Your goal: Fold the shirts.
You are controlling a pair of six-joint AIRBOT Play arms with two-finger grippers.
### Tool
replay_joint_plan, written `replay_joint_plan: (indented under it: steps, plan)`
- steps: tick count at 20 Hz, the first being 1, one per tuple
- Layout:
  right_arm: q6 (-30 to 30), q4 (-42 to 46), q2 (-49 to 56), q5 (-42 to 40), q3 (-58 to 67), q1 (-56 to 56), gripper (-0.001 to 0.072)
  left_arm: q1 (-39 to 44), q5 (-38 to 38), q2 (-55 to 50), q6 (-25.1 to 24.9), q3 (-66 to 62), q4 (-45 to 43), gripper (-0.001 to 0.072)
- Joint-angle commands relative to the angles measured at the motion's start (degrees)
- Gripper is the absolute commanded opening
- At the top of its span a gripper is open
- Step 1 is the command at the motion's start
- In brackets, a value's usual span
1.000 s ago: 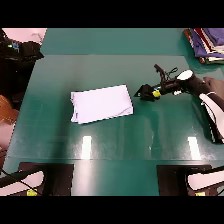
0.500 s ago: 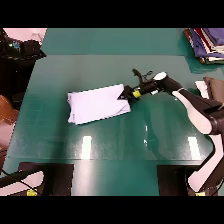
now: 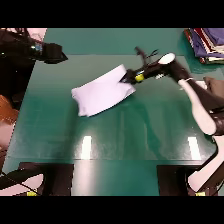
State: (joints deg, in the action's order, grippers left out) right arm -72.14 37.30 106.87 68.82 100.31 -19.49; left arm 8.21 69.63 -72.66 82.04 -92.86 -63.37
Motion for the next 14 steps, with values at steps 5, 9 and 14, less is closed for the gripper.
replay_joint_plan:
  steps: [5, 9, 14]
  plan:
    - [-5.3, 12.8, -13.5, -0.5, 1.2, 29.8, 0.0017, 7.3, -3.6, 0.0, 0.5, 0.0, 0.2, 0.0027]
    - [-5.4, 11.9, -13.8, -0.8, 1.2, 44.7, 0.0017, 8.6, -6.1, 0.0, 0.5, 0.0, 1.4, 0.0027]
    - [-5.4, 10.8, -13.7, -4.3, 1.2, 53.3, 0.0018, 8.6, -9.0, 0.0, 0.5, 0.0, 2.2, 0.0027]
